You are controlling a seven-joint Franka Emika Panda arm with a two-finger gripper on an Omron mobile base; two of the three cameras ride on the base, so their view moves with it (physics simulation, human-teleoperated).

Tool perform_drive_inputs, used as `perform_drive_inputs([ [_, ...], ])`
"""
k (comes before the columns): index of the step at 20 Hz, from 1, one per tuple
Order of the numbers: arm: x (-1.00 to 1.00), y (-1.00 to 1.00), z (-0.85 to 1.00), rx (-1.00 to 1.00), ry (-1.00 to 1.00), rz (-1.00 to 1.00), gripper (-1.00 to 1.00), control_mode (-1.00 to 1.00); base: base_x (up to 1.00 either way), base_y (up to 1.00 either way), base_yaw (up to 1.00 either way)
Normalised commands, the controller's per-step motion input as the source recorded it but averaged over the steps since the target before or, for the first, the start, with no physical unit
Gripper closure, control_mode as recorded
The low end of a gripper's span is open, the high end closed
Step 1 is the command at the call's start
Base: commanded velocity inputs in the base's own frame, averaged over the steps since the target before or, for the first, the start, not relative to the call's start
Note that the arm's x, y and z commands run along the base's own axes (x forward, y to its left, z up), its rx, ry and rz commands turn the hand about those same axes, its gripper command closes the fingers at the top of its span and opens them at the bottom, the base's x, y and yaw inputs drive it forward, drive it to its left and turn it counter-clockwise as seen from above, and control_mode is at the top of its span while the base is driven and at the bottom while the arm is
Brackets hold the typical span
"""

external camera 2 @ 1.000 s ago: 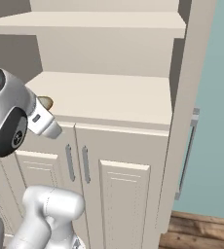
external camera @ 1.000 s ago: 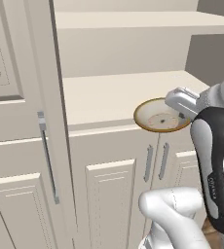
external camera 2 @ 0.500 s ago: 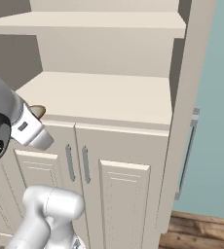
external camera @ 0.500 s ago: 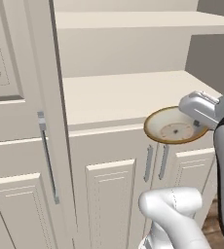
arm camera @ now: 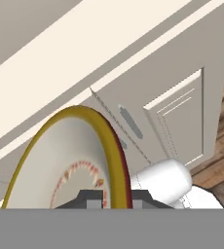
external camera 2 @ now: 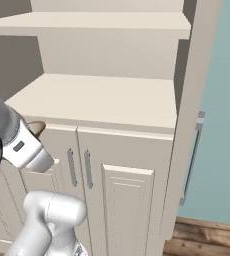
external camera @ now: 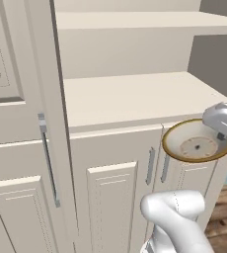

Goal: Take the smaller bowl and place it next to the appetizer plate on the dining counter , and place the larger bowl next to the plate with cooked food.

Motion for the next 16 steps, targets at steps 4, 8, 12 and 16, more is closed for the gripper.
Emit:
perform_drive_inputs([
  [4, 0.18, -0.01, 0.14, 0.00, 0.03, 0.00, 1.00, -1.00, 0.00, 0.00, 0.00],
  [8, 0.08, 0.00, 0.11, 0.00, 0.03, 0.00, 1.00, 1.00, 0.03, 0.00, 0.00],
  [12, 0.00, 0.00, 0.00, 0.00, 0.00, 0.00, 1.00, 1.00, -0.47, 0.00, 0.00],
  [16, 0.00, 0.00, 0.00, 0.00, 0.00, 0.00, 1.00, 1.00, -0.55, 0.00, 0.02],
])
